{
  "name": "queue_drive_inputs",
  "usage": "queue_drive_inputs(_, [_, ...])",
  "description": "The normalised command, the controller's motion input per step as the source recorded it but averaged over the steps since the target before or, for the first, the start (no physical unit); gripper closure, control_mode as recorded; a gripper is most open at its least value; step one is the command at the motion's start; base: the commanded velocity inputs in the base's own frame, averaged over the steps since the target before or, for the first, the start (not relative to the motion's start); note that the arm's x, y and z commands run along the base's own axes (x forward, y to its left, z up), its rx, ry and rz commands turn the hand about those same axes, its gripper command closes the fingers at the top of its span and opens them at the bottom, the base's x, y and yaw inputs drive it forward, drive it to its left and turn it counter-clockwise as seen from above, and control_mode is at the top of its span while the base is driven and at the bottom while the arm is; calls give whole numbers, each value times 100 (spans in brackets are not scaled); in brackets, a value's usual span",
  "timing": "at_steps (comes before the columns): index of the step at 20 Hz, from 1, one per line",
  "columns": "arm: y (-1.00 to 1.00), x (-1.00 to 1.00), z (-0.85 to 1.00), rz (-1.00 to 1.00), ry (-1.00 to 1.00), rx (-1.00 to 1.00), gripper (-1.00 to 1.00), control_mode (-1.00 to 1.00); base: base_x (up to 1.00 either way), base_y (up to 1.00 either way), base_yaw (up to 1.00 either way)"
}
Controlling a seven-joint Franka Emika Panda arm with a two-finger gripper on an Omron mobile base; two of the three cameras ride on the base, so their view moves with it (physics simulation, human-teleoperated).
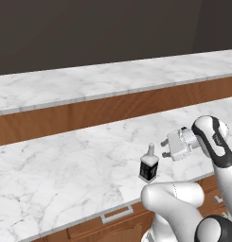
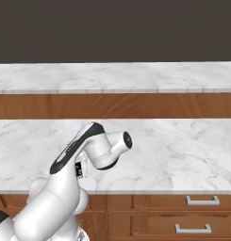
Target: Place the drinks on the dining counter in a tight cluster.
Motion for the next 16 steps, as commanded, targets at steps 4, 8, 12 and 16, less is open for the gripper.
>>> queue_drive_inputs(4, [0,0,0,0,-4,0,-100,-100,0,0,0])
queue_drive_inputs(8, [0,0,0,0,-4,0,-100,-100,0,0,0])
queue_drive_inputs(12, [0,0,0,0,-3,0,-100,-100,0,0,0])
queue_drive_inputs(16, [0,0,0,0,0,0,-100,-100,0,0,0])
